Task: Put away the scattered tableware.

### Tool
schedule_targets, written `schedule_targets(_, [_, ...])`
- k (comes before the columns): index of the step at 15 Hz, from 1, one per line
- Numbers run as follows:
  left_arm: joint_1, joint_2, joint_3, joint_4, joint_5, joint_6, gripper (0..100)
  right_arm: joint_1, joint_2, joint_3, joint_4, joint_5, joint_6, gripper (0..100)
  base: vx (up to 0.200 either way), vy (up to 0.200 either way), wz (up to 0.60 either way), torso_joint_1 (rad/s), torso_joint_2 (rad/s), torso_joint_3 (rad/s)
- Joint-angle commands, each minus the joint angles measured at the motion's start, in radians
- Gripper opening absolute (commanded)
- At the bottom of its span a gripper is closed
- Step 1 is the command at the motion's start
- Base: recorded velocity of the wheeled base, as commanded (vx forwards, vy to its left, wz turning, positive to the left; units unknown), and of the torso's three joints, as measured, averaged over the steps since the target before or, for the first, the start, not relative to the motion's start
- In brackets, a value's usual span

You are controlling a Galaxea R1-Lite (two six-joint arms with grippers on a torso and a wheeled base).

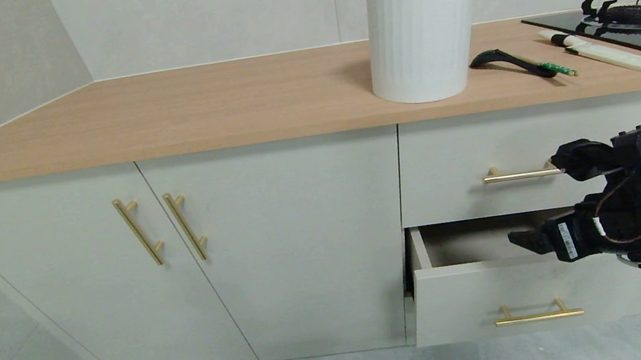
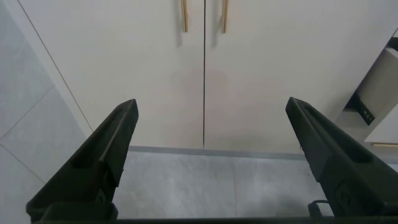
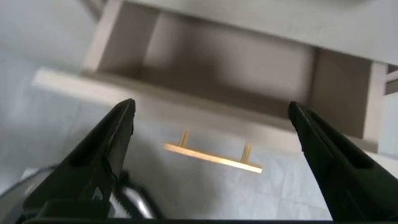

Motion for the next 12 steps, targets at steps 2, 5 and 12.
schedule_targets(2, [0.0, 0.001, 0.0, 0.0, 0.0, 0.0, 100, 0.001, 0.125, 0.009, -0.088, -0.051, 0.019, 100, 0.0, 0.0, 0.0, 0.0, 0.0, 0.0])
schedule_targets(5, [0.0, 0.001, 0.0, 0.0, 0.0, 0.0, 100, 0.001, 0.234, 0.007, -0.206, -0.109, 0.065, 100, 0.0, 0.0, 0.0, 0.0, 0.0, 0.0])
schedule_targets(12, [0.0, 0.001, 0.0, 0.0, 0.0, 0.0, 100, 0.001, 0.312, 0.015, -0.244, -0.143, 0.066, 100, 0.0, 0.0, 0.0, 0.0, 0.0, 0.0])
